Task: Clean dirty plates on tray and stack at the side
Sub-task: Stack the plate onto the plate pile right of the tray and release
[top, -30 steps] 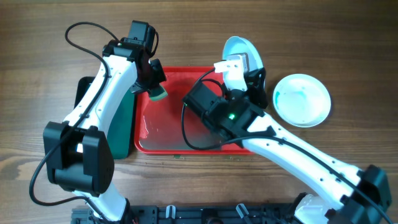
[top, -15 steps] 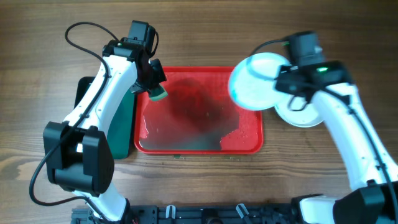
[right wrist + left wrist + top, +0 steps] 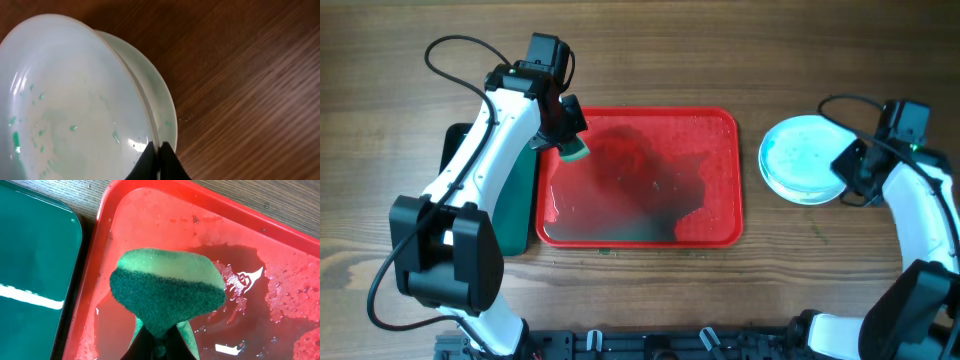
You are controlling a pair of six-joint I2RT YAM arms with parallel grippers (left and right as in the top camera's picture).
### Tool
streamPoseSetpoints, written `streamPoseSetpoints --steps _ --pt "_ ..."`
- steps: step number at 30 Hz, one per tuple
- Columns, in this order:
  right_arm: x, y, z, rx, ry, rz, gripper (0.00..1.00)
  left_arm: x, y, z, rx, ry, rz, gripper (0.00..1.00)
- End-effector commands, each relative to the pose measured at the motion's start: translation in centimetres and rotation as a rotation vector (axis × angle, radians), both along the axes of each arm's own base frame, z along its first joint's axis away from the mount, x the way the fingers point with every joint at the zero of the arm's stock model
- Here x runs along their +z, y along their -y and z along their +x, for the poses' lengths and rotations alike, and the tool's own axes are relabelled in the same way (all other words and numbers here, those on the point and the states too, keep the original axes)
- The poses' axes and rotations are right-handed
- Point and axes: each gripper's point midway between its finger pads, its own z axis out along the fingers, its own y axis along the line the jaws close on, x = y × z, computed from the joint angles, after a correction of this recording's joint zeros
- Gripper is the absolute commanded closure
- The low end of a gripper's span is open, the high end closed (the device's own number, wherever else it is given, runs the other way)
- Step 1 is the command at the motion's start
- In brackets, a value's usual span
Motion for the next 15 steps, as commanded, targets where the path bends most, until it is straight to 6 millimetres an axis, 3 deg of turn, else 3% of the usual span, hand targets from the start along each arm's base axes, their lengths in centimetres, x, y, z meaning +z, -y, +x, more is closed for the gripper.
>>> streamPoseSetpoints --steps 1,2,4,6,10,12,15 --pt "-0.5 -0.3 -0.3 -0.007 0.012 0.016 0.7 -0.4 0.1 -0.1 -0.013 -0.012 -0.006 0.96" --pt "-0.5 -0.3 -0.3 -0.006 0.012 0.015 0.59 -0.4 0.1 -0.1 -0.013 -0.012 -0.006 0.96" --pt "-0.4 -0.5 -0.2 0.001 0.018 0.024 0.48 -0.4 0.1 -0.1 -0.013 -0.012 -0.006 0.96" --pt "0.4 -2.1 1.0 0.1 0.057 0.095 0.45 -0.4 0.1 -0.1 -0.013 -0.011 -0.005 0.96" --pt "5.1 -5.5 3.6 0.317 0.164 0.167 0.42 -0.1 -0.8 -0.8 -0.066 -0.028 0.026 0.96" --pt "8.0 -8.0 4.7 0.439 0.203 0.142 0.35 0.5 -3.7 -2.1 -0.036 -0.065 0.117 0.96" --pt "9.7 -12.2 5.8 0.585 0.23 0.131 0.29 1.5 -6.9 -3.9 -0.053 -0.122 0.183 0.96"
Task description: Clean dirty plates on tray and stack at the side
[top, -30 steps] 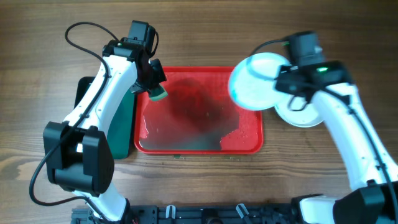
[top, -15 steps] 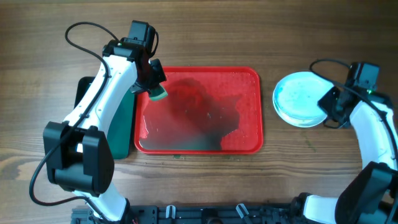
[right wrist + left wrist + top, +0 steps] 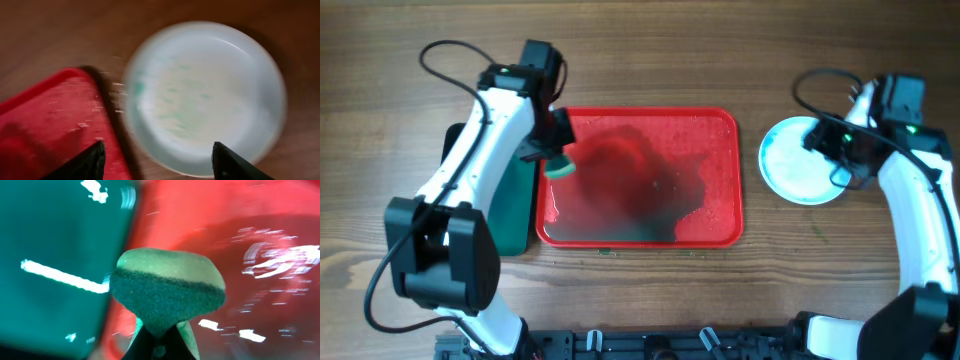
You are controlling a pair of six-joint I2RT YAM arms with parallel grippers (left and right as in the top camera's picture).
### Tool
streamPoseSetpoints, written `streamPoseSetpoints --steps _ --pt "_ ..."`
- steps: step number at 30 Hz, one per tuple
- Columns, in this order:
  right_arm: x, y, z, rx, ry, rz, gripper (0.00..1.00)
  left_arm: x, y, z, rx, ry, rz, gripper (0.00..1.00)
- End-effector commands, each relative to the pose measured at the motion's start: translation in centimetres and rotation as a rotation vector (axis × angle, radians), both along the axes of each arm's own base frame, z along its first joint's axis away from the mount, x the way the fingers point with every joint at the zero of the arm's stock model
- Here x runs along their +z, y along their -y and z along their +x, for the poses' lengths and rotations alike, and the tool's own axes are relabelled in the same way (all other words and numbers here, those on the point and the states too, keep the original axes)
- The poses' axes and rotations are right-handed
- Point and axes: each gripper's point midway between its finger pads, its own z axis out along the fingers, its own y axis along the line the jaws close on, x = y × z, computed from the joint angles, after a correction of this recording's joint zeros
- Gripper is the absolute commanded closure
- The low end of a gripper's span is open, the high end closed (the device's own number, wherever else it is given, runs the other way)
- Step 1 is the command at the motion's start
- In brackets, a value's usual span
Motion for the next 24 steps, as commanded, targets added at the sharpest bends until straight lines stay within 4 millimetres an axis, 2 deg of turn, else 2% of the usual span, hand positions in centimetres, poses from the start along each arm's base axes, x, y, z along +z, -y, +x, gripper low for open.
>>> streamPoseSetpoints --steps 1,4,8,11,19,22,23,24 --pt "2.9 -5.5 1.1 0.216 0.09 0.004 0.28 2.1 -4.8 -1.2 -0.043 -0.006 0.092 0.96" --pt "2.8 -9.6 1.0 0.328 0.098 0.007 0.27 2.1 -7.5 -2.0 -0.05 -0.043 0.097 0.96" --pt "2.7 -12.7 1.1 0.413 0.112 0.01 0.26 1.6 -9.9 -1.6 -0.041 -0.027 0.1 0.96" --pt "2.4 -13.1 1.2 0.425 0.107 0.011 0.26 0.1 -10.7 -2.1 -0.078 -0.042 0.102 0.96" --pt "2.2 -13.1 1.1 0.426 0.102 0.011 0.25 -6.3 -11.9 -4.2 -0.037 -0.059 0.099 0.96" --pt "2.2 -13.1 1.1 0.426 0.102 0.011 0.25 -7.3 -12.3 -4.8 0.011 -0.059 0.098 0.95" --pt "2.2 -13.1 1.1 0.426 0.102 0.011 0.25 -7.3 -12.6 -4.8 0.039 -0.056 0.097 0.89" --pt "2.2 -13.1 1.1 0.426 0.102 0.011 0.25 -7.3 -12.7 -4.7 0.052 -0.051 0.097 0.63"
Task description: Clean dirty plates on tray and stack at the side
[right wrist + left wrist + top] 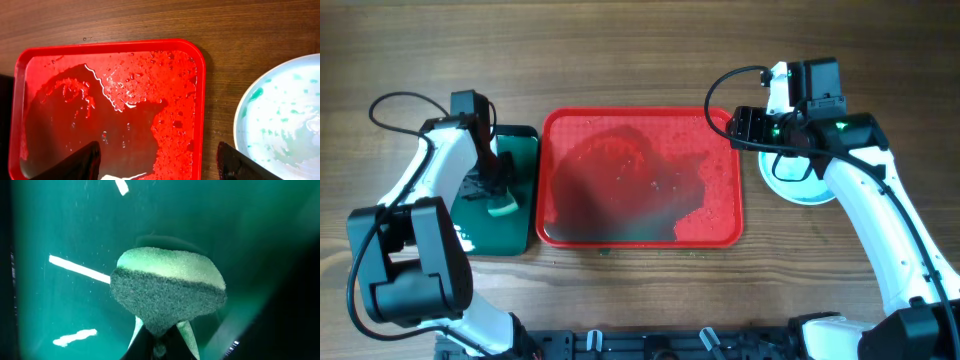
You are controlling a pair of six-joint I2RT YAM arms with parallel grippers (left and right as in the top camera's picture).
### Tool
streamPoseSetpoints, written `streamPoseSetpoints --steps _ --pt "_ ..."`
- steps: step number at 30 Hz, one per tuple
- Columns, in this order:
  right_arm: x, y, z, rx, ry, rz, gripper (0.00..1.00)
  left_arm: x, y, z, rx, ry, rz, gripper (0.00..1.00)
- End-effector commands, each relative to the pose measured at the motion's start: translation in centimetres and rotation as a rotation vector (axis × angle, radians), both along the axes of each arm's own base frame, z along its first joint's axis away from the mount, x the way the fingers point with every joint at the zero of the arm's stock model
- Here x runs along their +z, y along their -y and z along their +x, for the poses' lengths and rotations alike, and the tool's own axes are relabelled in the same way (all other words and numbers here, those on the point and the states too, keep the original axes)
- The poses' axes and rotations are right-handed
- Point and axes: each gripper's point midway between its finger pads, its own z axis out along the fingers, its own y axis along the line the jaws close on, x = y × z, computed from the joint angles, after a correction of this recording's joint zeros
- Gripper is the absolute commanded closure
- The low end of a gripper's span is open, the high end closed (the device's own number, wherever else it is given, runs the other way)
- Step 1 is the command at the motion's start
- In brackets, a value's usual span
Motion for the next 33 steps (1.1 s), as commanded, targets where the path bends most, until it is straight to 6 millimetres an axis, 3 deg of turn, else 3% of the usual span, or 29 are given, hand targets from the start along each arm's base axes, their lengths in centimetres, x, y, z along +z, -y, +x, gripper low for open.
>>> streamPoseSetpoints --steps 1,3,4,7,10,12,16,17,25,28,30,33 --pt "-0.2 -0.2 0.2 0.024 0.001 -0.002 0.25 0.2 -1.1 0.1 0.082 0.031 0.012 0.45" --pt "-0.2 -0.2 0.2 0.024 0.001 -0.003 0.25 0.3 -1.1 0.2 0.085 0.035 0.012 0.06" --pt "-0.2 -0.2 0.2 0.024 0.001 -0.003 0.25 0.5 -1.1 0.3 0.085 0.037 0.012 0.0" --pt "-0.2 -0.2 0.2 0.03 0.003 -0.006 0.25 2.3 -1.2 0.9 0.084 0.062 0.014 0.0" --pt "-0.1 -0.2 0.2 0.039 0.008 -0.01 0.25 5.3 -0.8 1.7 0.082 0.128 -0.01 0.0" --pt "0.3 -0.3 0.4 0.045 0.02 -0.012 0.2 8.5 0.3 2.2 0.074 0.214 -0.065 0.0" --pt "2.9 -0.3 0.7 0.045 0.075 -0.006 0.17 11.6 1.1 2.1 0.062 0.314 -0.096 0.0" --pt "4.7 -0.2 0.8 0.042 0.112 -0.009 0.17 12.2 1.1 2.1 0.06 0.332 -0.094 0.0" --pt "11.7 1.2 -1.0 0.018 0.305 -0.05 0.11 12.1 1.1 2.1 0.061 0.329 -0.095 0.0" --pt "13.2 1.6 -2.1 0.006 0.346 -0.054 0.08 12.1 1.1 2.1 0.061 0.329 -0.095 0.0" --pt "14.2 1.8 -2.7 -0.001 0.377 -0.056 0.0 12.1 1.1 2.1 0.061 0.33 -0.095 0.0" --pt "15.8 2.0 -4.0 -0.006 0.423 -0.046 0.0 12.1 1.1 2.1 0.061 0.33 -0.095 0.0"
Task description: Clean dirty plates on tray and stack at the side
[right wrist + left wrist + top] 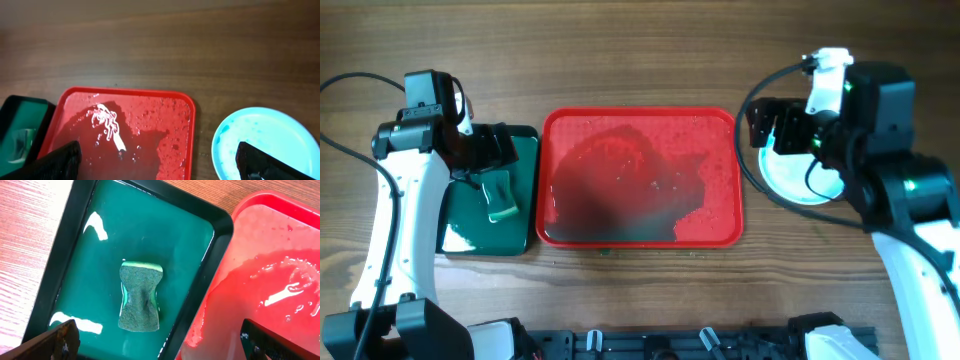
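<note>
The red tray (640,113) lies mid-table, wet, with no plate on it; its rim also shows in the wrist views (260,200) (125,91). A stack of pale blue plates (800,185) (265,135) sits on the wood to the tray's right, smeared with green specks. The green sponge (501,198) (140,297) lies loose in the basin. My left gripper (492,150) (160,345) hangs open above it, holding nothing. My right gripper (775,125) (160,162) is open, high over the gap between tray and plates.
A black basin (525,133) (220,225) filled with green water sits against the tray's left side. Bare wooden table surrounds everything. A cable loops above each arm.
My left gripper was shut on the sponge low over the basin; now it is open and higher, and the sponge lies in the green water. My right gripper stays open and stands higher.
First my left gripper held the sponge over the tray's left corner while my right was shut on a plate's rim on the stack. Then the right was open, off the plate. Later the sponge hung over the basin; now it lies there, released.
</note>
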You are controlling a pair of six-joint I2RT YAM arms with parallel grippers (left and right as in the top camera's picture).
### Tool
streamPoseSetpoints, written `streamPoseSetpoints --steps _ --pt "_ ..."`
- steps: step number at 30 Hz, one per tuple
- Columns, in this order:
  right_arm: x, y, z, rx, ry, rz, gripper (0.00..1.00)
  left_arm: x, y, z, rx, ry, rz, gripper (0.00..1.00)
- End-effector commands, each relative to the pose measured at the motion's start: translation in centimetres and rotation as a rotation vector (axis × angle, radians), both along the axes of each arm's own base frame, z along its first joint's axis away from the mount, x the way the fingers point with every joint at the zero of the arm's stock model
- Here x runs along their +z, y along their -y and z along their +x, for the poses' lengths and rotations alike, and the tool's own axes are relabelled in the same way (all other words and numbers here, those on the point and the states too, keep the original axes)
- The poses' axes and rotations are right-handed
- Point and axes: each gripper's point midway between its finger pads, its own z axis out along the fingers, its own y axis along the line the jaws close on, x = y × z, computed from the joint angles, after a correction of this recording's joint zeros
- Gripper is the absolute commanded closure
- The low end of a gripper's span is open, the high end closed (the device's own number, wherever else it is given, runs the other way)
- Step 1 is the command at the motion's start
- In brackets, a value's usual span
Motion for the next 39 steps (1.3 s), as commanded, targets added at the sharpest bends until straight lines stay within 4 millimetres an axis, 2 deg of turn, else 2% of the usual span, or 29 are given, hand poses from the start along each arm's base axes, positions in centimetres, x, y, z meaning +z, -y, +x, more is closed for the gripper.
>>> streamPoseSetpoints --steps 1,5,7,9,14,18,21,23,26,29,33,39 --pt "2.9 0.3 -1.5 -0.003 0.078 0.003 0.0 0.5 0.2 0.3 0.007 0.017 -0.019 0.0" --pt "3.1 -1.0 -3.0 -0.038 0.009 0.186 0.0 0.5 0.2 0.2 0.007 0.016 -0.019 0.0" --pt "1.9 0.0 -3.5 -0.082 -0.038 0.142 0.0 0.5 0.2 0.3 0.007 0.017 -0.019 0.0" --pt "1.7 0.7 -3.3 -0.113 -0.034 0.109 0.0 0.5 0.2 0.2 0.007 0.016 -0.019 0.0" --pt "3.2 1.4 -2.6 -0.101 0.064 0.041 0.0 0.5 0.2 0.3 0.007 0.017 -0.019 0.0" --pt "3.2 2.3 -1.9 -0.147 0.097 0.012 0.0 0.5 0.2 0.2 0.007 0.016 -0.019 0.0" --pt "3.8 2.4 -1.4 -0.12 0.229 -0.009 0.0 0.5 0.2 0.3 0.007 0.017 -0.019 0.0" --pt "3.6 2.4 -1.9 -0.096 0.349 -0.022 0.0 0.5 0.2 0.2 0.007 0.016 -0.019 0.0" --pt "2.3 1.9 -3.4 -0.022 0.479 -0.024 0.0 0.5 0.2 0.2 0.007 0.016 -0.019 0.0" --pt "-0.4 2.3 -5.1 -0.009 0.584 -0.011 0.0 0.5 0.2 0.3 0.007 0.017 -0.019 0.0" --pt "-5.1 2.6 -7.0 -0.016 0.68 -0.004 0.0 0.5 0.2 0.3 0.007 0.017 -0.019 0.0" --pt "-9.0 1.9 -8.4 0.026 0.771 0.022 0.0 0.5 0.2 0.2 0.007 0.016 -0.019 0.0"
